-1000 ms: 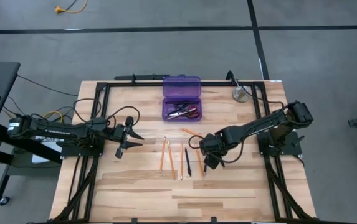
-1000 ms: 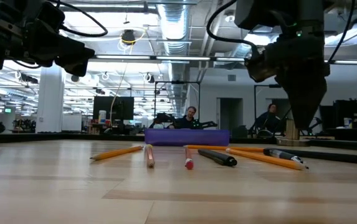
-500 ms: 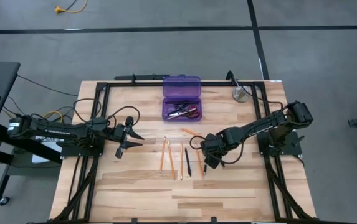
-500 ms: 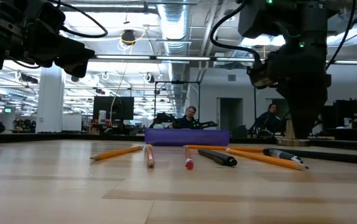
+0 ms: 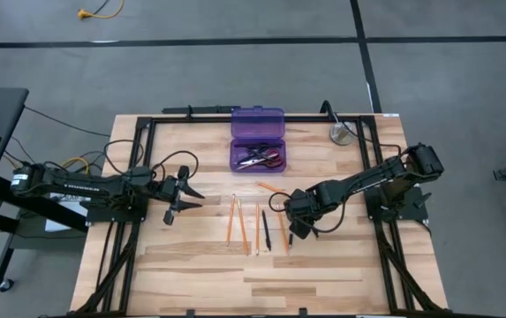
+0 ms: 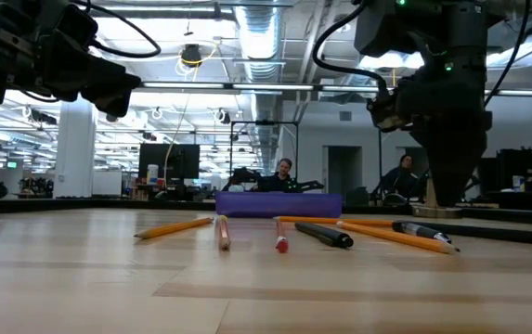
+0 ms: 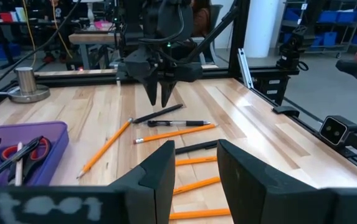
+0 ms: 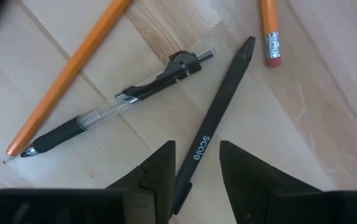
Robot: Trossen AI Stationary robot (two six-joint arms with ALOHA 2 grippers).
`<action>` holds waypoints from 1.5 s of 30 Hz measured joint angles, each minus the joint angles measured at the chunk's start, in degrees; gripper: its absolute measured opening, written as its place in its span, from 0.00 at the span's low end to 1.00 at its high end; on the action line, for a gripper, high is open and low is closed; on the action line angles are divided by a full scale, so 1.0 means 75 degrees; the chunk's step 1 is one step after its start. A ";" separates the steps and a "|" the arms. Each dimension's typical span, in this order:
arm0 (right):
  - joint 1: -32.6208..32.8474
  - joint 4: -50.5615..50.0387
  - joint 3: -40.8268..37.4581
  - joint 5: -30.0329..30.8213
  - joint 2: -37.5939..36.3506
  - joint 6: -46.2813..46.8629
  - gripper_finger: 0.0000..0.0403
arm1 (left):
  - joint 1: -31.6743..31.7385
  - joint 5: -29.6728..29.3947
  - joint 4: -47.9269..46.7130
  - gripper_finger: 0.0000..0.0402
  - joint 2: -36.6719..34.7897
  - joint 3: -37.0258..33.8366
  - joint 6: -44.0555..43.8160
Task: Pick & place school supplies into a supply box
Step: Put the black pen into the violet supply box
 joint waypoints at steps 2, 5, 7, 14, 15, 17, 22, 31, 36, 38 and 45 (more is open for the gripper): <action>0.0000 0.0000 0.0000 0.0053 0.0000 0.0000 0.29 | 0.0000 0.0002 -0.0026 0.27 0.0000 0.0000 -0.0001; 0.0000 -0.0003 0.0000 0.0158 0.0000 0.0003 0.29 | 0.0001 0.0003 -0.0083 0.27 0.0000 0.0000 -0.0001; -0.0001 -0.0001 0.0000 0.0160 0.0000 0.0002 0.29 | 0.0003 0.0003 -0.0091 0.27 0.0000 0.0000 -0.0001; 0.0000 0.0005 0.0000 0.0160 0.0002 0.0003 0.29 | 0.0002 0.0003 -0.0094 0.27 0.0002 0.0000 -0.0003; 0.0000 0.0028 0.0000 0.0160 0.0035 0.0003 0.29 | 0.0000 0.0003 -0.0094 0.27 0.0000 0.0000 -0.0003; 0.0000 0.0072 0.0000 0.0160 0.0138 0.0002 0.29 | 0.0000 0.0003 -0.0094 0.27 0.0000 0.0000 -0.0003; 0.0000 0.0096 -0.0003 0.0154 0.0654 -0.0062 0.29 | 0.0001 0.0003 -0.0094 0.27 0.0000 0.0000 -0.0003; 0.0000 0.0051 0.0085 0.0133 0.1285 -0.0347 0.29 | 0.0002 0.0003 -0.0093 0.27 0.0000 0.0000 -0.0093; -0.0006 0.0157 0.0003 0.0193 0.1077 -0.0341 0.29 | 0.0001 -0.0030 -0.0089 0.27 0.0001 0.0003 -0.0094; -0.0006 0.0204 -0.0008 0.0214 0.0958 -0.0341 0.29 | 0.0003 -0.0086 -0.0088 0.27 0.0000 0.0003 -0.0094; -0.0006 0.0207 -0.0006 0.0244 0.0938 -0.0338 0.29 | 0.0003 -0.0105 -0.0088 0.27 0.0000 0.0003 -0.0094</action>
